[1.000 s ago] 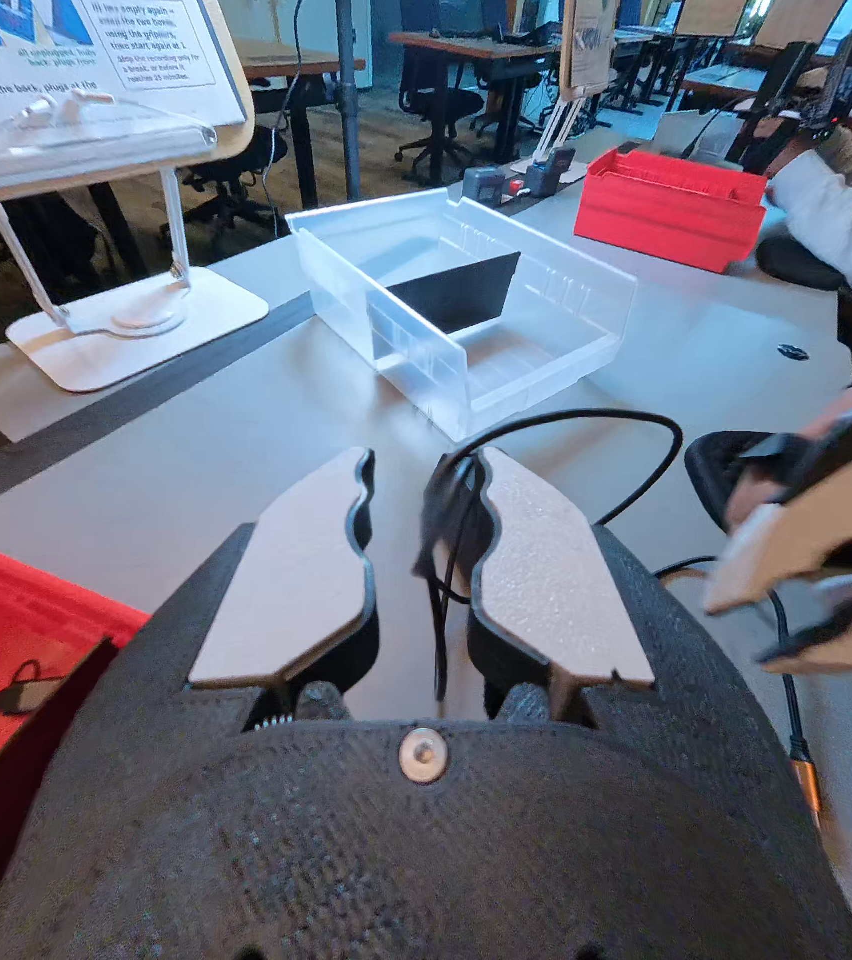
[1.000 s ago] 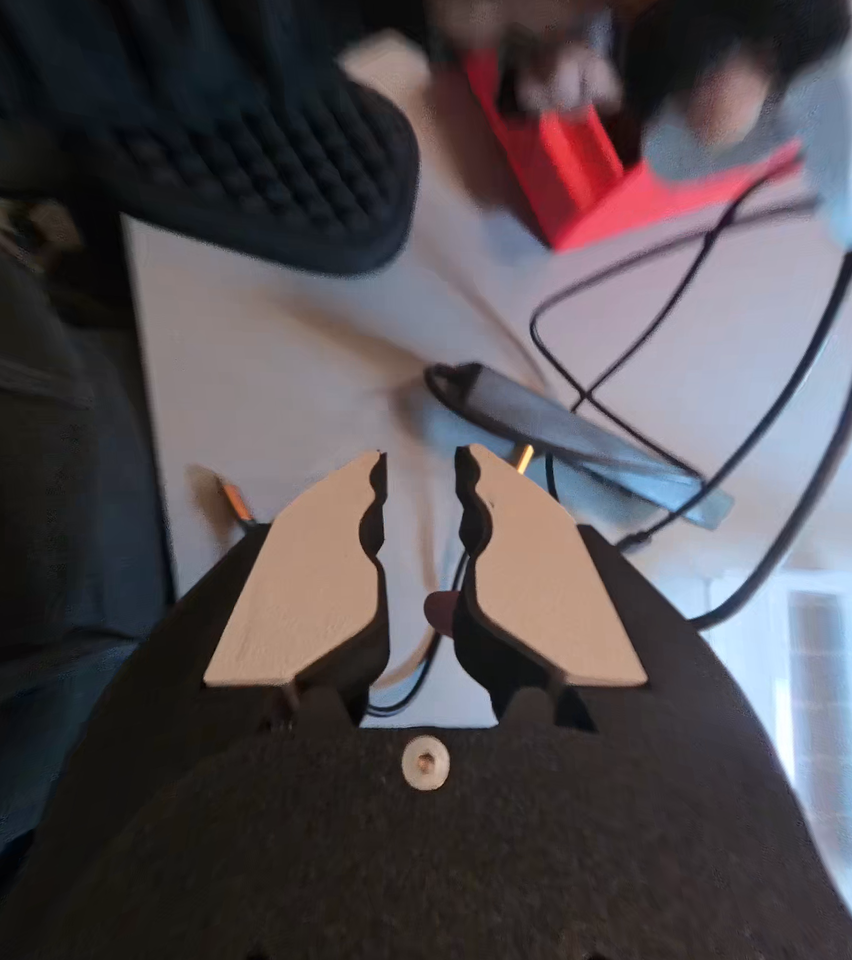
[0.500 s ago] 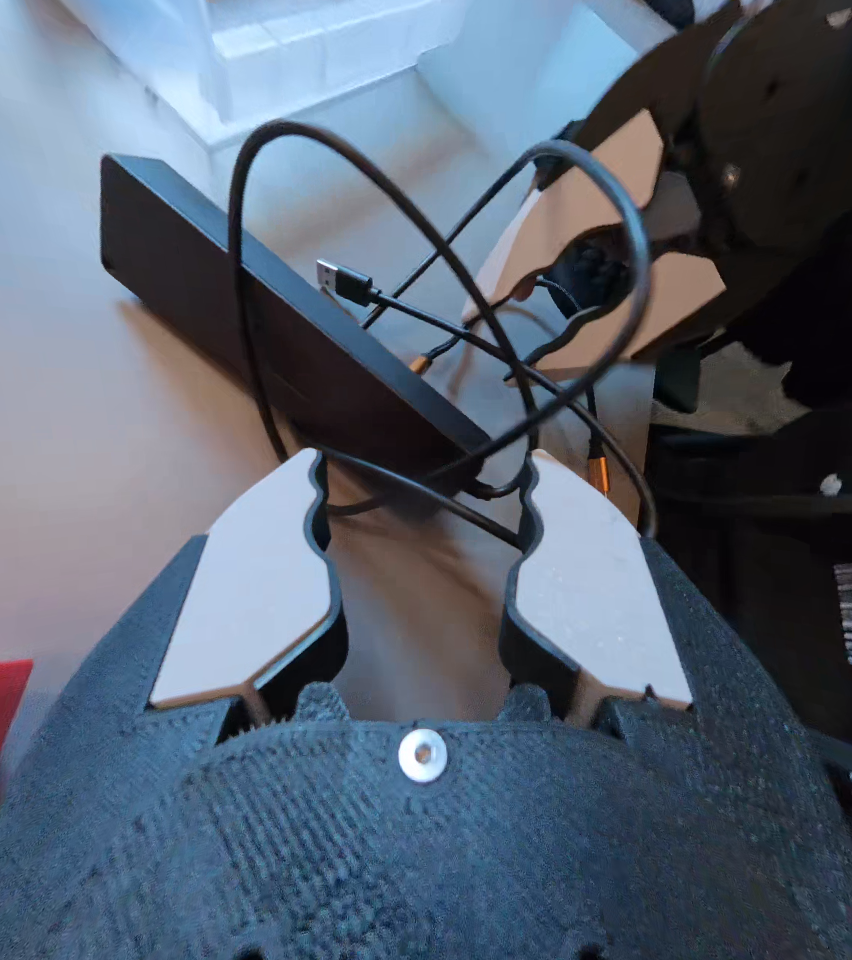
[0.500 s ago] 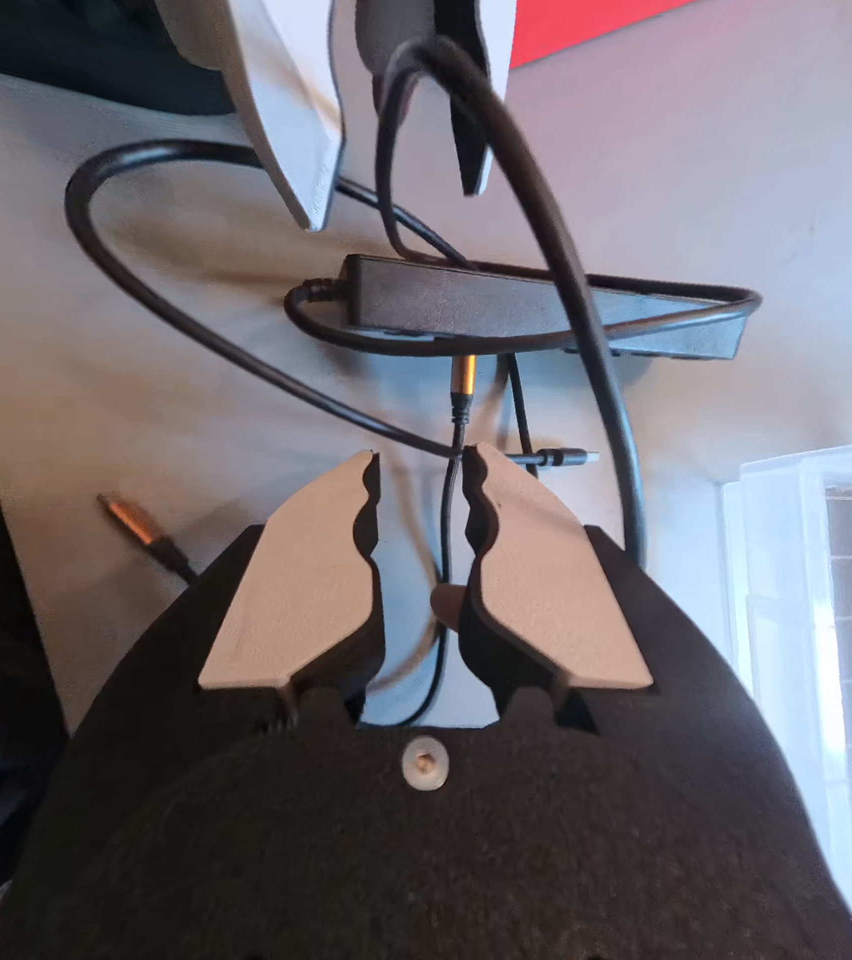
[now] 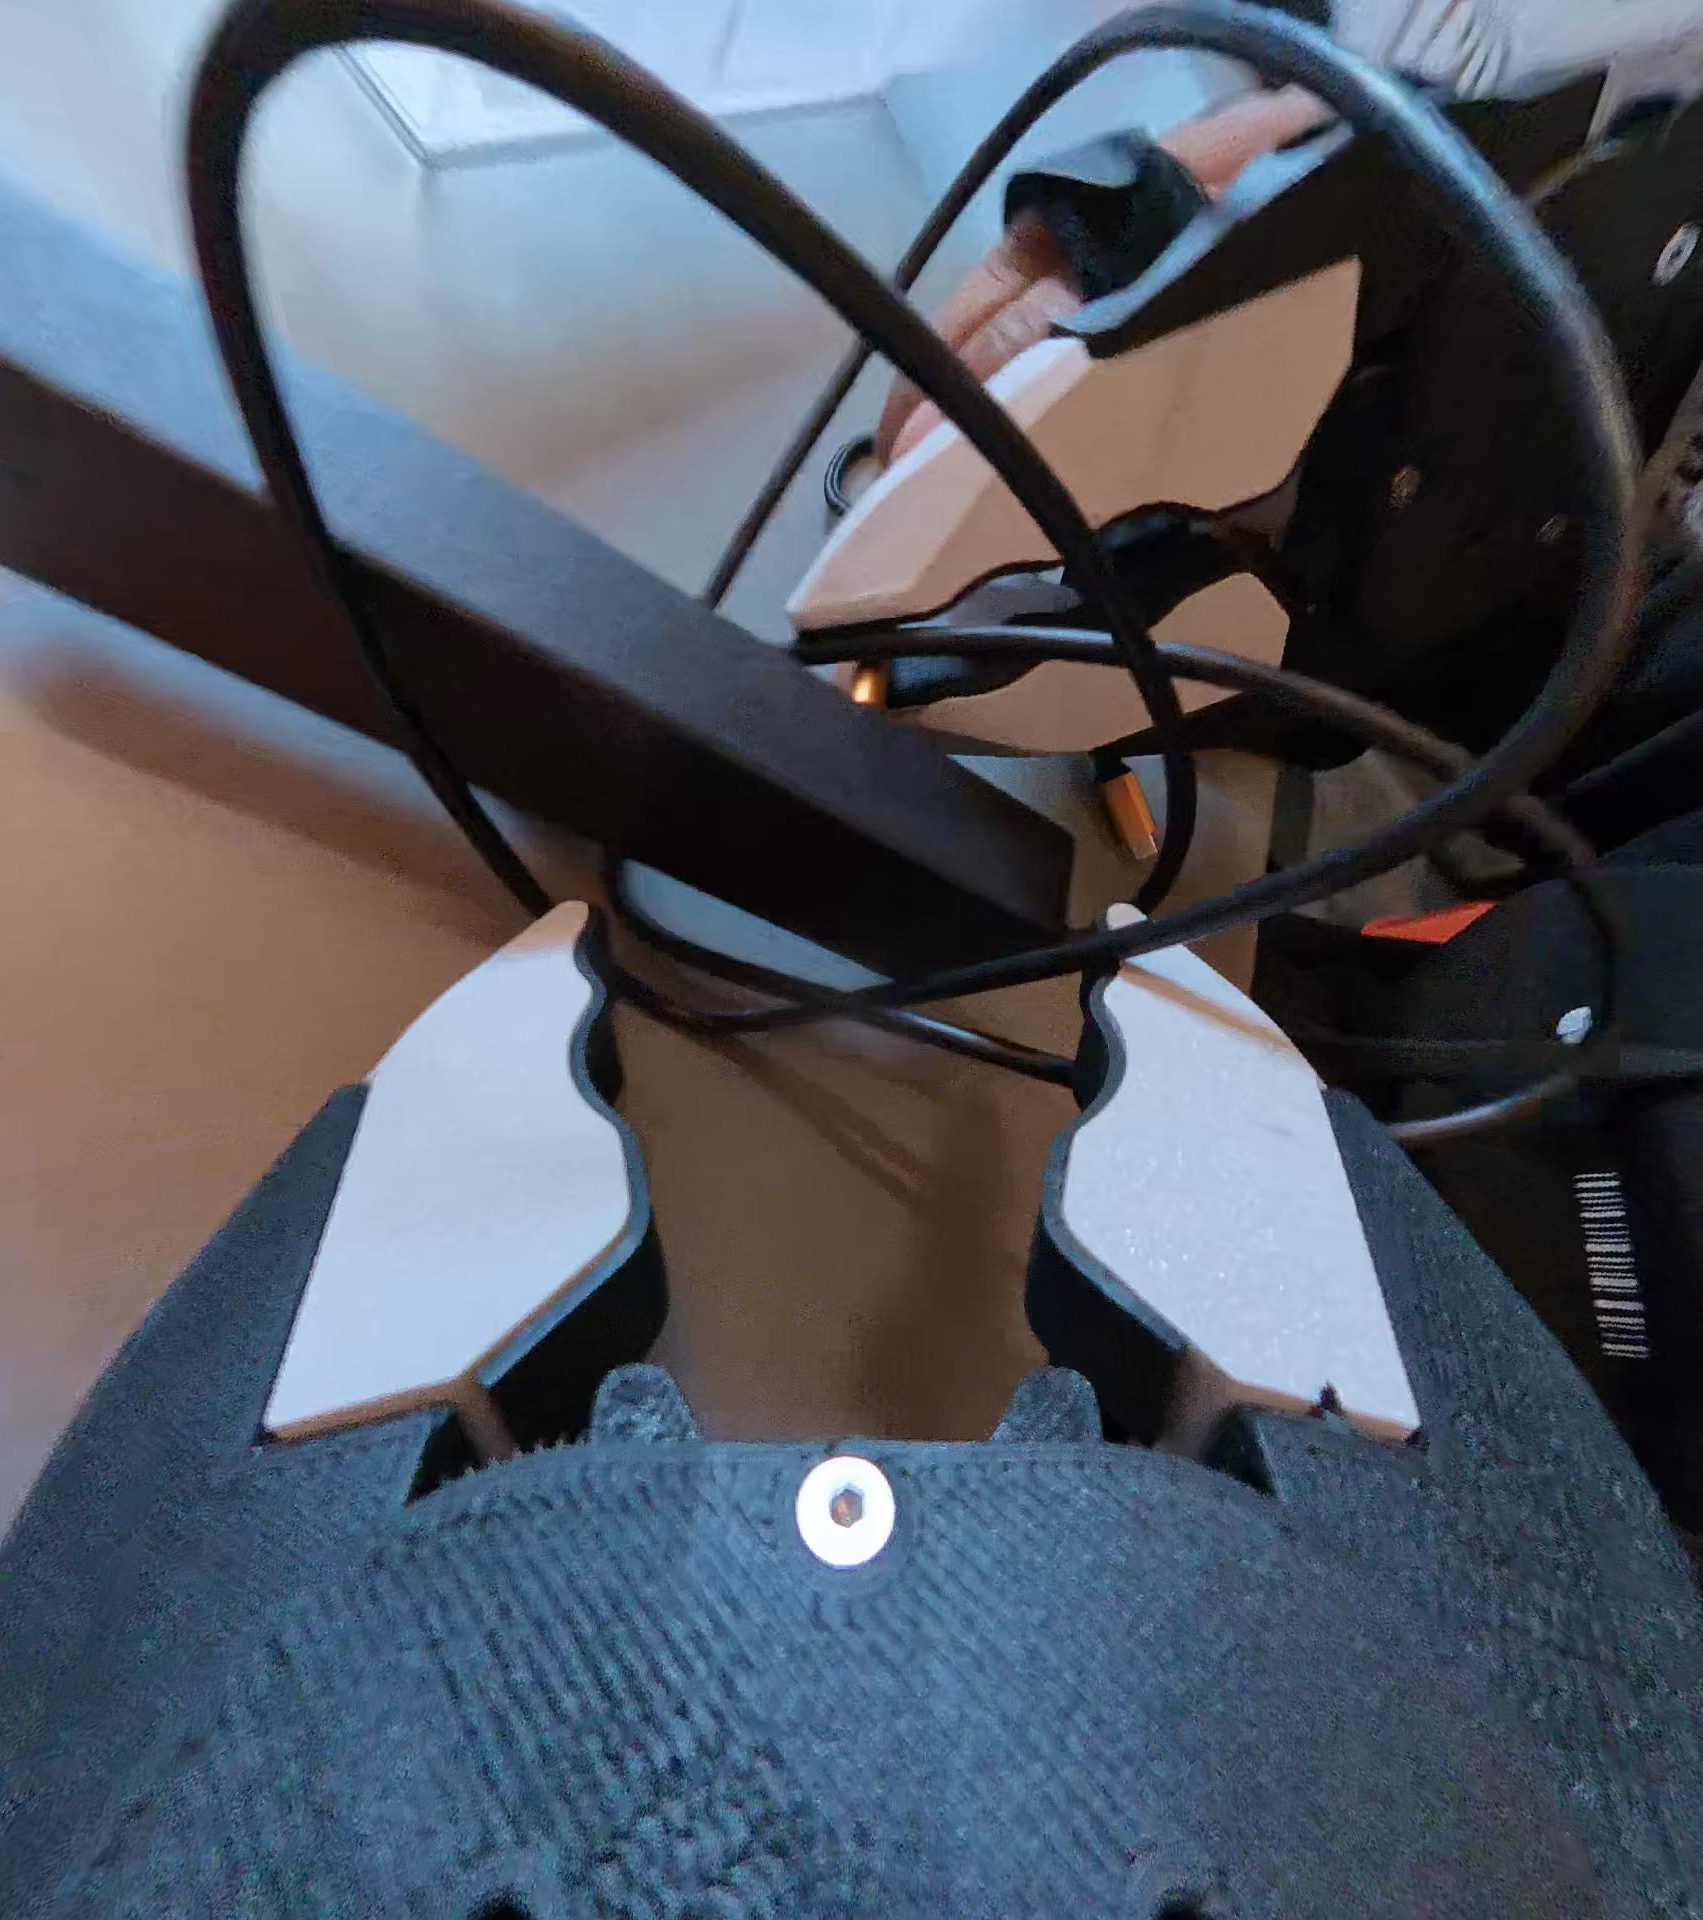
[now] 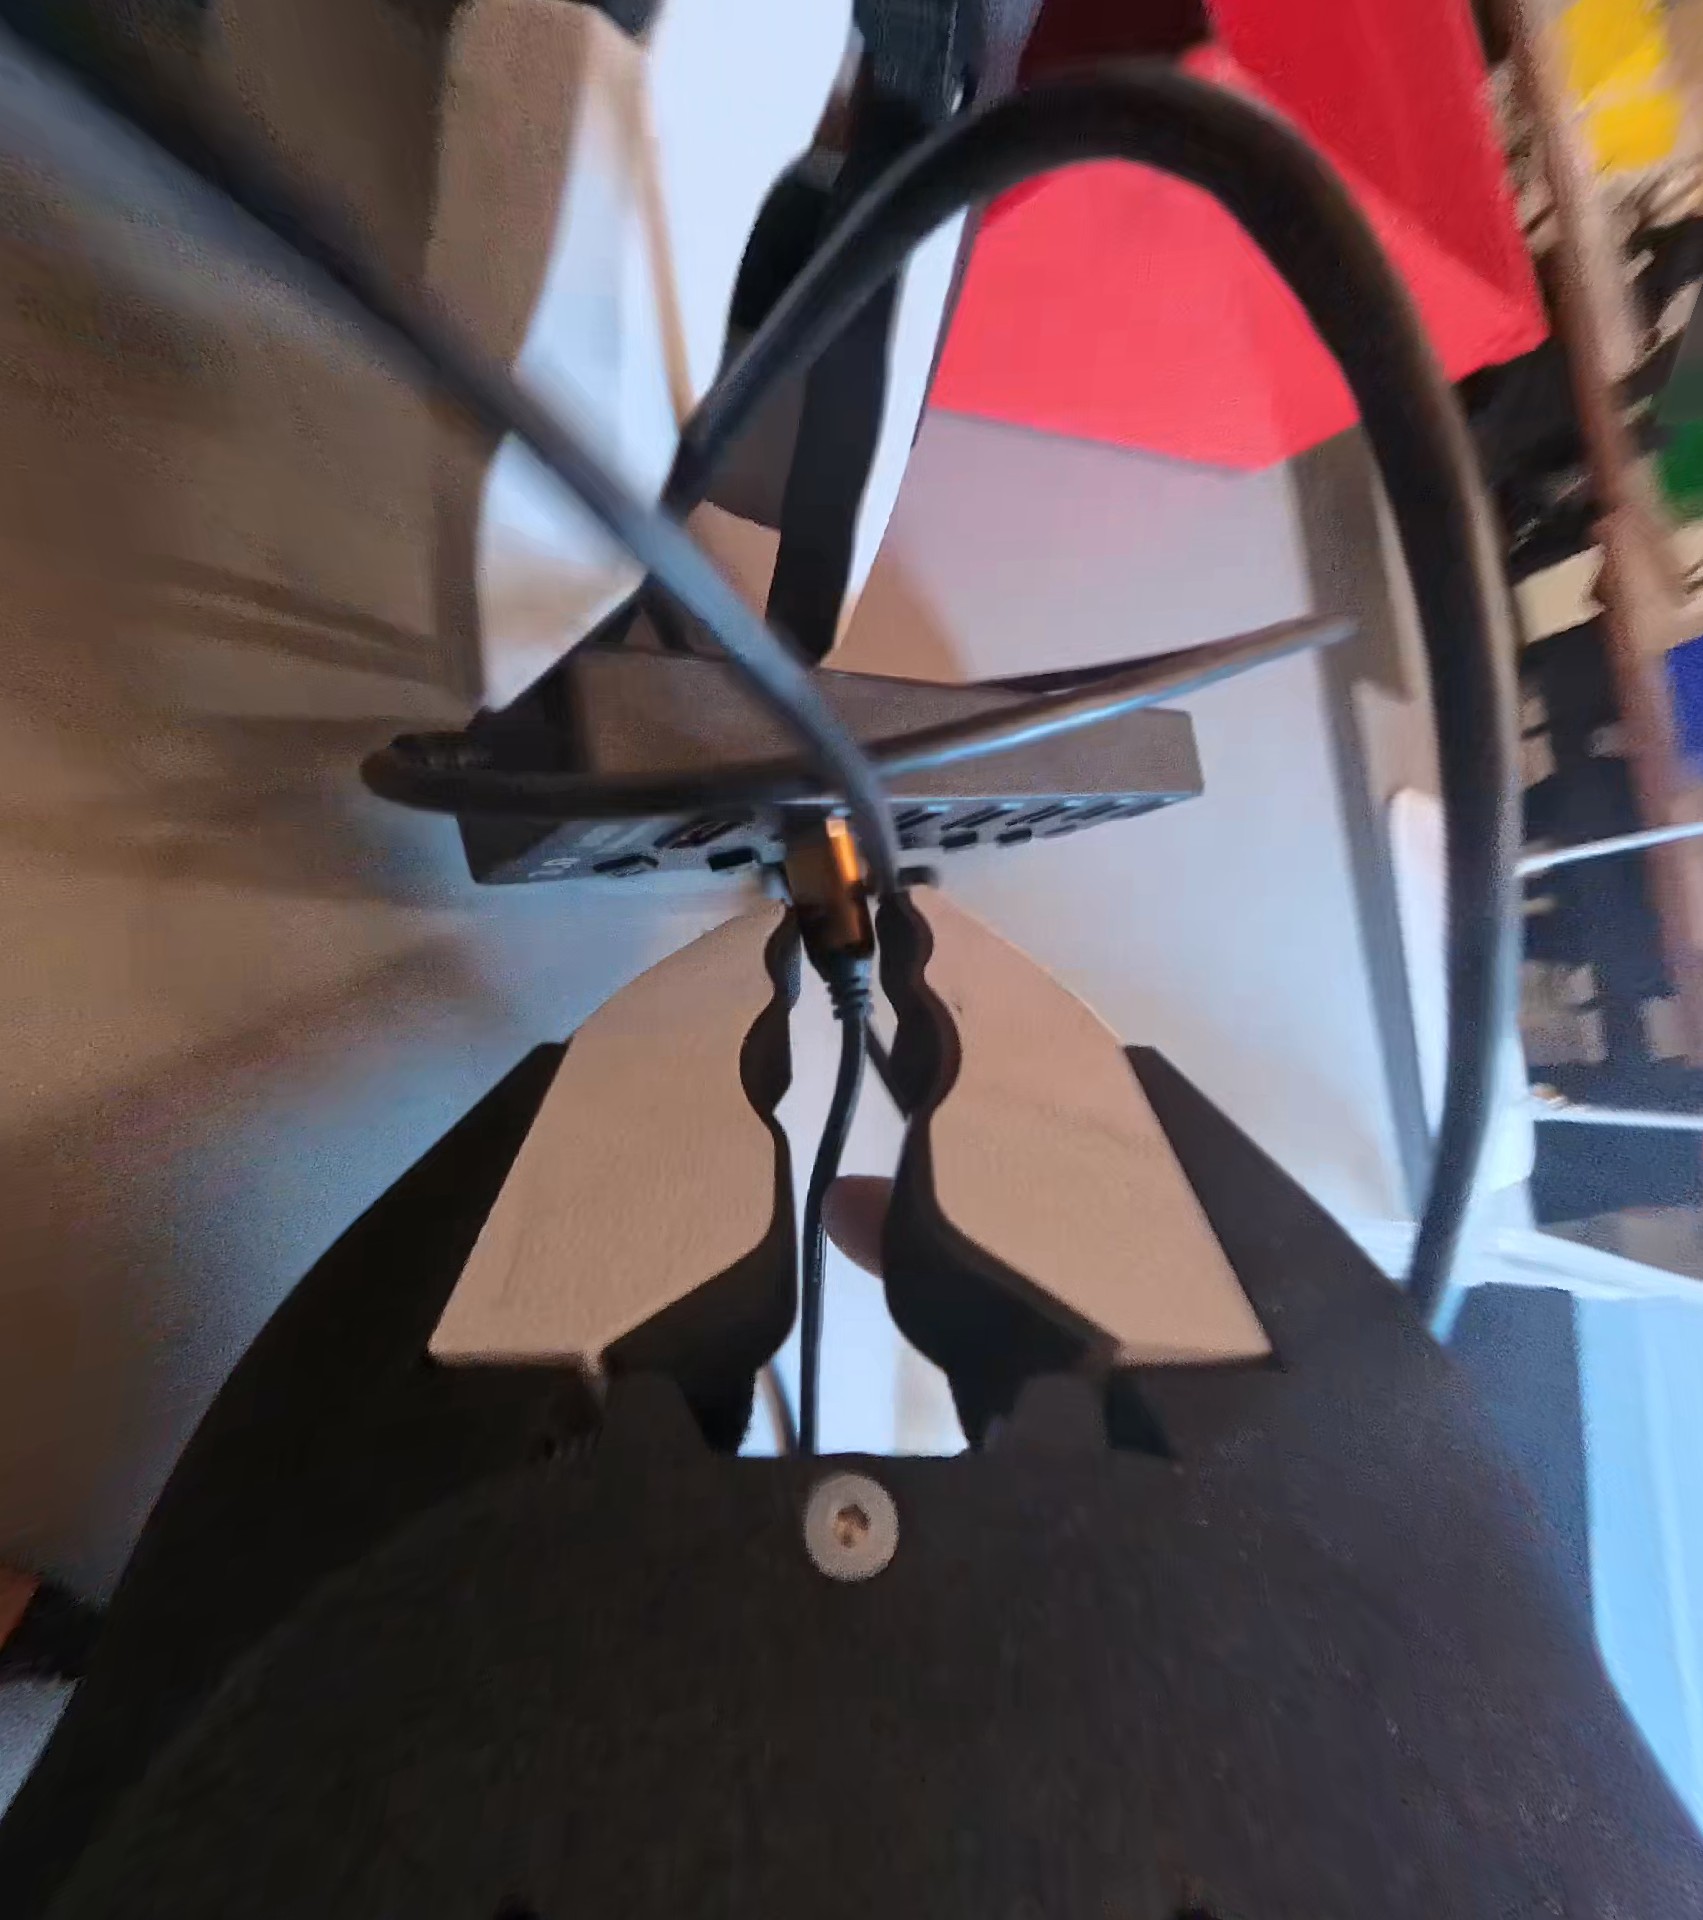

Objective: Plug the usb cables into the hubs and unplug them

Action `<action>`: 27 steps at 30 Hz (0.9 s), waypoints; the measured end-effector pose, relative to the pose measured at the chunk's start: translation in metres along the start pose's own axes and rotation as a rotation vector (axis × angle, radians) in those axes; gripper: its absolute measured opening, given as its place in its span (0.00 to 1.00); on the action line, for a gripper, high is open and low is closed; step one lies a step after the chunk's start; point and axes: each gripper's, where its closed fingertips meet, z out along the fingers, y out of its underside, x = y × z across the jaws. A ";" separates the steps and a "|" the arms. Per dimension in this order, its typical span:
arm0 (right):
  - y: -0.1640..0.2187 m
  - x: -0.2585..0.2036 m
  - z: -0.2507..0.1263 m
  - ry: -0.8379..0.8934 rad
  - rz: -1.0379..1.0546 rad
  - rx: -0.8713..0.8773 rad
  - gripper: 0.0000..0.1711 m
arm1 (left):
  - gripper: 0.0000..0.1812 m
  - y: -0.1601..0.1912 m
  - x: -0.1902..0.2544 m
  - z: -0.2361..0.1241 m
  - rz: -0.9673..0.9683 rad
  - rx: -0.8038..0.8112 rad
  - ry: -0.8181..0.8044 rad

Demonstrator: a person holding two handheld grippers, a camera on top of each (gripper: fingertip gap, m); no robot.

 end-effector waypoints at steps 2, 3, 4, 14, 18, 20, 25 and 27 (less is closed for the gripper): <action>-0.004 0.009 -0.009 0.110 -0.111 0.035 0.08 | 0.48 -0.006 0.002 -0.005 -0.047 0.077 0.053; -0.007 0.015 -0.015 0.182 -0.182 0.046 0.08 | 0.48 -0.010 0.004 -0.006 -0.085 0.113 0.091; -0.011 0.020 -0.020 0.247 -0.243 0.056 0.08 | 0.48 -0.013 0.009 -0.006 -0.121 0.143 0.143; -0.060 0.067 -0.067 0.620 -0.594 0.172 0.08 | 0.41 -0.076 0.061 -0.019 0.224 0.394 0.255; -0.058 0.084 -0.077 0.551 -0.555 0.152 0.10 | 0.31 -0.090 0.060 -0.020 0.300 0.409 0.246; -0.055 0.086 -0.079 0.525 -0.536 0.134 0.10 | 0.31 -0.094 0.060 -0.019 0.340 0.424 0.213; -0.025 0.079 -0.086 0.395 -0.414 0.003 0.10 | 0.31 -0.097 0.040 -0.036 0.379 0.479 0.047; -0.002 0.057 -0.090 0.195 -0.278 -0.074 0.10 | 0.31 -0.097 0.023 -0.052 0.474 0.468 -0.131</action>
